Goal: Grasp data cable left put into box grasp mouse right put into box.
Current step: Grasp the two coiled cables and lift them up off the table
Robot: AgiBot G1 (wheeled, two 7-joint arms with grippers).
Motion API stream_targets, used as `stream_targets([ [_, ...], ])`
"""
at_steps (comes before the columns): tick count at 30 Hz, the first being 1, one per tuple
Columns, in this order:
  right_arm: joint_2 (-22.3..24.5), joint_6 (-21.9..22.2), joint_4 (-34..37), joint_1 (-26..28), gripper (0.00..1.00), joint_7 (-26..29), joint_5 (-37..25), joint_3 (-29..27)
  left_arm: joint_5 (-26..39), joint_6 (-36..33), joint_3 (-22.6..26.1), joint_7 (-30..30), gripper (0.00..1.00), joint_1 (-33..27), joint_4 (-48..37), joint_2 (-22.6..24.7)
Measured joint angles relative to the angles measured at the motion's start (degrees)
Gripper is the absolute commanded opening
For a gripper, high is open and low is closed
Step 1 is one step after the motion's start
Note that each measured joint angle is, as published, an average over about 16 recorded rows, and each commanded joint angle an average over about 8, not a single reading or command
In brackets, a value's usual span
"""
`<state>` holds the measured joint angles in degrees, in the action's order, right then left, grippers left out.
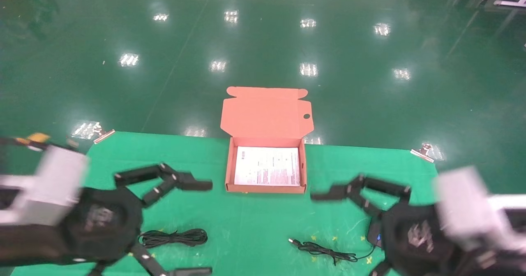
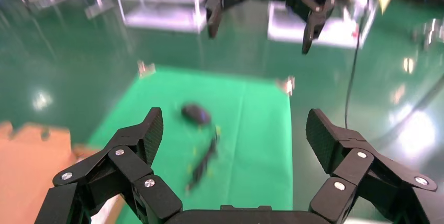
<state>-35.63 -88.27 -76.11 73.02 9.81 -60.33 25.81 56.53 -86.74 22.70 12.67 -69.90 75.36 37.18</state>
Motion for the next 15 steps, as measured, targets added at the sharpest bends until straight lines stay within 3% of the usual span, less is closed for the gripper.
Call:
stream_targets([
  [8, -4.1, -1.4, -1.5, 14.2, 1.0, -2.3, -20.6, 16.3, 19.1, -0.1, 8.3, -0.7, 1.0, -6.7, 0.4, 3.9],
  [15, -7.7, 2.2, -1.6, 18.6, 1.0, -2.1, -33.4, 27.0, 34.7, 3.1, 14.5, -2.2, 1.0, -8.8, -1.9, 8.3],
])
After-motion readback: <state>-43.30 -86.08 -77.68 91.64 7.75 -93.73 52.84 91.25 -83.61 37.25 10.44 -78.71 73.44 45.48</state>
